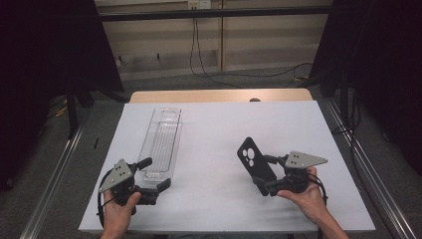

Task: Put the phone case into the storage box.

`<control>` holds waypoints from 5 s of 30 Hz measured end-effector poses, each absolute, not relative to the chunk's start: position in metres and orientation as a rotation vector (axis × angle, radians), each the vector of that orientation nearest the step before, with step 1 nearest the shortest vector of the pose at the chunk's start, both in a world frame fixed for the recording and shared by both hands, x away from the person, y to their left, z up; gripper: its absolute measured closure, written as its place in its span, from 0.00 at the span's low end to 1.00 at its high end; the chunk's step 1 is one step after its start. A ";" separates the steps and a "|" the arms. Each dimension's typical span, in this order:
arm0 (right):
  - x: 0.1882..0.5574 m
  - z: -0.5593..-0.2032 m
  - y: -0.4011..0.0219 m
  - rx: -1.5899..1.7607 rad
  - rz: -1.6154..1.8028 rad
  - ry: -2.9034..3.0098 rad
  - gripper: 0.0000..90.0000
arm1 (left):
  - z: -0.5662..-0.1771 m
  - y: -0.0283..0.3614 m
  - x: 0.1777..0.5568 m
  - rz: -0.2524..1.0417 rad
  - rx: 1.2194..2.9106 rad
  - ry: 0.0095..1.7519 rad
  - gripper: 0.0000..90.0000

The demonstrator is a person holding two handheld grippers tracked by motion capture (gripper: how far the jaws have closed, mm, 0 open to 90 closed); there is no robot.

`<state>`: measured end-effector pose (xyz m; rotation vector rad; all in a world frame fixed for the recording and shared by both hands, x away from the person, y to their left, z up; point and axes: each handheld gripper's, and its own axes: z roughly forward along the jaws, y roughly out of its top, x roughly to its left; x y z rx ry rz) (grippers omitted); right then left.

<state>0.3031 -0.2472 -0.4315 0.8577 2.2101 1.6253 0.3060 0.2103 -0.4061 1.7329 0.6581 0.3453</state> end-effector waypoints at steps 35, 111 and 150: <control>0.296 -0.435 -0.221 0.758 1.685 2.319 0.16 | -0.399 0.149 0.327 0.109 1.802 0.449 0.04; 0.294 -0.433 -0.210 0.518 1.840 2.440 0.16 | -0.388 0.069 0.366 -0.245 1.838 0.027 0.07; 0.293 -0.435 -0.208 0.502 1.890 2.498 0.16 | -0.388 0.063 0.364 -0.308 1.809 -0.050 0.12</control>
